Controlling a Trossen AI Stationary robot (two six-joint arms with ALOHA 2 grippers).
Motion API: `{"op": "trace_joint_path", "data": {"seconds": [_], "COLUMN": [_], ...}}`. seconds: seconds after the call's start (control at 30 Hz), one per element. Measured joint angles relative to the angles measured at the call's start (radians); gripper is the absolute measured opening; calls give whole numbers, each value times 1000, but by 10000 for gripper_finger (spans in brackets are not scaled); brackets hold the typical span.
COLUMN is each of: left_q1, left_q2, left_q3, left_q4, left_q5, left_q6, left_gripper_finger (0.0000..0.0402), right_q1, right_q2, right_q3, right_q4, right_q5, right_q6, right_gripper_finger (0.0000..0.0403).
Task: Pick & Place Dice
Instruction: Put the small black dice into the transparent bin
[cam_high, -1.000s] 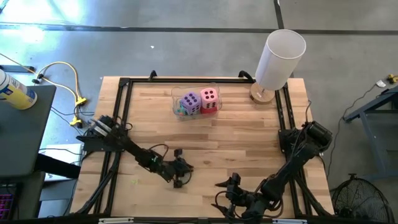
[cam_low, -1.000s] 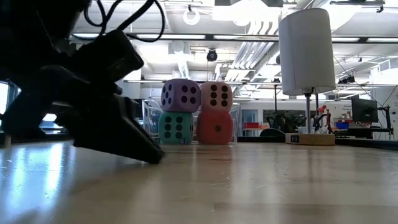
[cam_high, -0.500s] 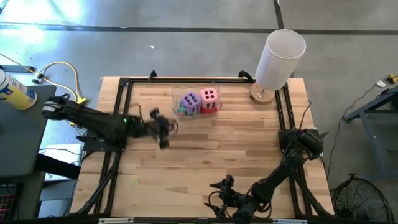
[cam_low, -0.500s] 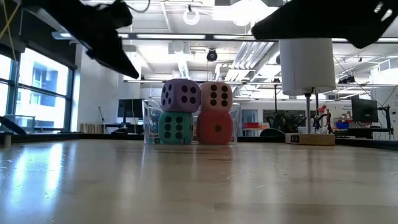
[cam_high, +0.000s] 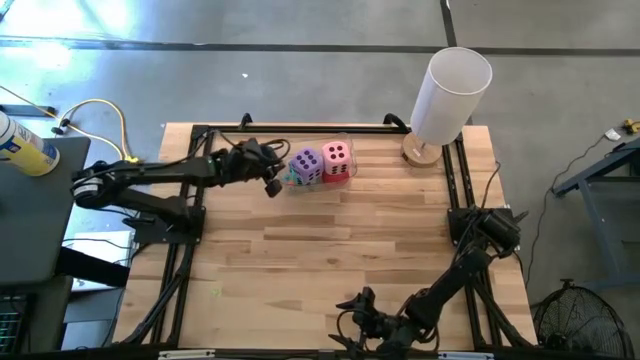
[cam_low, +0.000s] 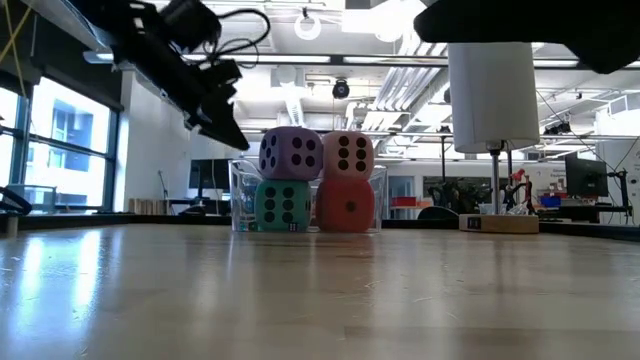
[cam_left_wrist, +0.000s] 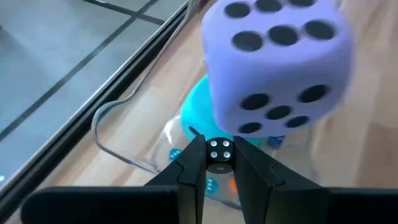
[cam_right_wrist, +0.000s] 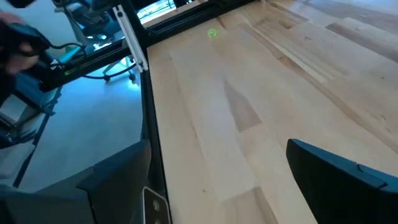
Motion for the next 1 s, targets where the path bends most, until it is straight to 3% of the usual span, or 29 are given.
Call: {"op": "trace_joint_path", "data": {"seconds": [0.43,0.8,1.0], "left_q1": [26,26,25], "left_q2": [76,76,76], "left_q3": [1,1,1], "left_q4": [43,64,61], "left_q5": [1,-1,-1], "left_q6": [112,160,159], "left_gripper_finger": [62,134,154], "right_q1": [15,19,19], "right_q2": [0,0,0], "right_q3": [0,0,0], "right_q4": [32,74,74], "right_q5": [1,0,-1], "right_q6": [0,0,-1], "right_gripper_finger": [366,366,366]}}
